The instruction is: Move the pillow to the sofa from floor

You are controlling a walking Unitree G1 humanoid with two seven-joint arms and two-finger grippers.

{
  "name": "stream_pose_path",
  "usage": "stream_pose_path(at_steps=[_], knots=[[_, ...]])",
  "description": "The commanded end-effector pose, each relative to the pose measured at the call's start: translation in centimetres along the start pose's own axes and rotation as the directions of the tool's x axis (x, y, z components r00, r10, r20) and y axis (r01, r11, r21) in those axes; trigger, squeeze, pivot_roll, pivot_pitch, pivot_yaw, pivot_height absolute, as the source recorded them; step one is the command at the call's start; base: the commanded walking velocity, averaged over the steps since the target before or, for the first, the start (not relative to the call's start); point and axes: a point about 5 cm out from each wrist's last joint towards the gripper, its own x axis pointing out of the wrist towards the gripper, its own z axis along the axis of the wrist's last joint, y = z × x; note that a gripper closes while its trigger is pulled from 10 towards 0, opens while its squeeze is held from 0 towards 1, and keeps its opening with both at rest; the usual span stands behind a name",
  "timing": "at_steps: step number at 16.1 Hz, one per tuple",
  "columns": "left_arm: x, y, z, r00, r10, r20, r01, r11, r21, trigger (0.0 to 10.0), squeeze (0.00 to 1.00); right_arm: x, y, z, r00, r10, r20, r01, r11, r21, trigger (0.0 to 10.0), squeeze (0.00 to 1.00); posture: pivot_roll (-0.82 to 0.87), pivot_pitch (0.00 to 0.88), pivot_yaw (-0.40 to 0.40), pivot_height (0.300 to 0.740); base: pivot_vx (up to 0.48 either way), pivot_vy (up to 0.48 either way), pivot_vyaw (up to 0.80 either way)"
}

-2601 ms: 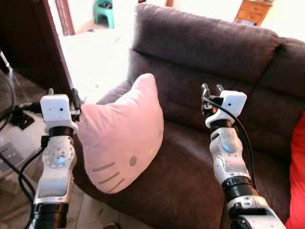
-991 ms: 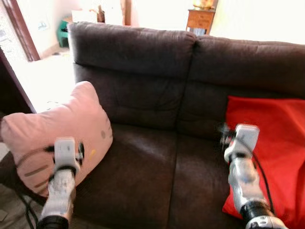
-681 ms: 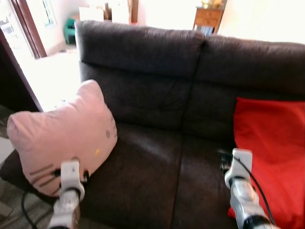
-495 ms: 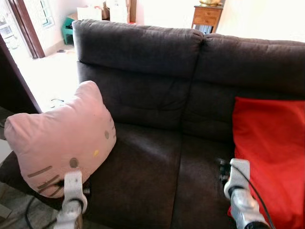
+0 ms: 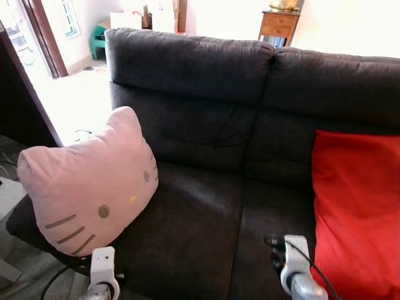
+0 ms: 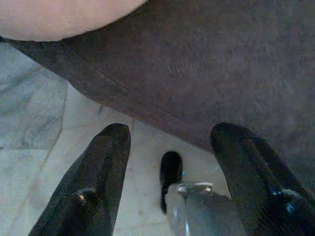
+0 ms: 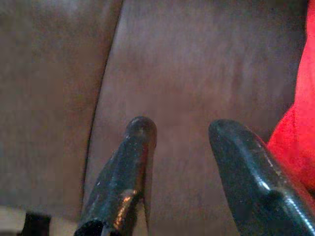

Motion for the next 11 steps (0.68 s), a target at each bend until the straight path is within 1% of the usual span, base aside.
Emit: stream_pose_path(at_steps=[1, 3, 4, 5, 7, 8, 9, 10, 11], knots=[[-0.3, 0.1, -1.2, 0.999, -0.017, -0.045, 0.019, 0.999, 0.043, 10.0, 0.00, -0.2, -0.6, -1.0, 0.999, -0.007, -0.039, 0.007, 1.000, 0.009, 10.0, 0.00, 0.08, 0.000, -0.029, 0.740, 0.000, 0.000, 0.00], [-0.4, 0.4, -1.9, 0.997, -0.006, -0.074, 0.010, 0.999, 0.049, 10.0, 0.00, -0.8, -1.9, -2.7, 0.995, -0.034, -0.092, 0.036, 0.999, 0.016, 10.0, 0.00, 0.06, 0.000, -0.019, 0.740, 0.000, 0.000, 0.00], [-0.4, 0.3, -1.8, 0.998, -0.012, -0.068, 0.015, 0.998, 0.057, 10.0, 0.00, -0.9, -2.2, -2.9, 0.995, -0.036, -0.097, 0.037, 0.999, 0.015, 10.0, 0.00, 0.07, 0.000, -0.026, 0.740, 0.000, 0.000, 0.00], [-0.4, 0.6, -1.5, 0.999, 0.004, -0.044, -0.003, 0.999, 0.032, 10.0, 0.00, -0.9, -2.5, -2.9, 0.994, -0.033, -0.100, 0.035, 0.999, 0.015, 10.0, 0.00, 0.08, 0.000, -0.037, 0.740, 0.000, 0.000, 0.00], [-0.3, 0.9, -0.9, 1.000, 0.031, -0.001, -0.031, 0.999, -0.029, 10.0, 0.00, -0.9, -2.5, -2.9, 0.994, -0.023, -0.108, 0.022, 1.000, -0.013, 10.0, 0.00, 0.08, 0.000, -0.048, 0.740, 0.000, 0.000, 0.00], [-0.2, 0.8, -0.5, 0.999, 0.035, 0.016, -0.034, 0.998, -0.043, 10.0, 0.00, -0.9, -2.6, -2.7, 0.994, -0.023, -0.108, 0.021, 0.999, -0.026, 10.0, 0.00, 0.08, 0.000, -0.054, 0.740, 0.000, 0.000, 0.00], [-0.2, 0.4, -0.5, 1.000, 0.014, 0.008, -0.014, 0.999, -0.029, 10.0, 0.00, -0.9, -2.8, -2.6, 0.994, -0.028, -0.105, 0.025, 0.999, -0.028, 10.0, 0.00, 0.09, 0.000, -0.061, 0.740, 0.000, 0.000, 0.00], [-0.2, 0.0, -0.6, 1.000, -0.013, -0.001, 0.013, 1.000, -0.006, 10.0, 0.00, -0.9, -2.6, -2.6, 0.995, -0.019, -0.098, 0.017, 1.000, -0.024, 10.0, 0.00, 0.09, 0.000, -0.065, 0.740, 0.000, 0.000, 0.00], [-0.2, 0.0, -0.7, 1.000, -0.016, -0.003, 0.016, 1.000, -0.013, 10.0, 0.00, -0.9, -2.5, -2.7, 0.996, -0.012, -0.093, 0.010, 1.000, -0.021, 10.0, 0.00, 0.09, 0.000, -0.068, 0.740, 0.000, 0.000, 0.00]])
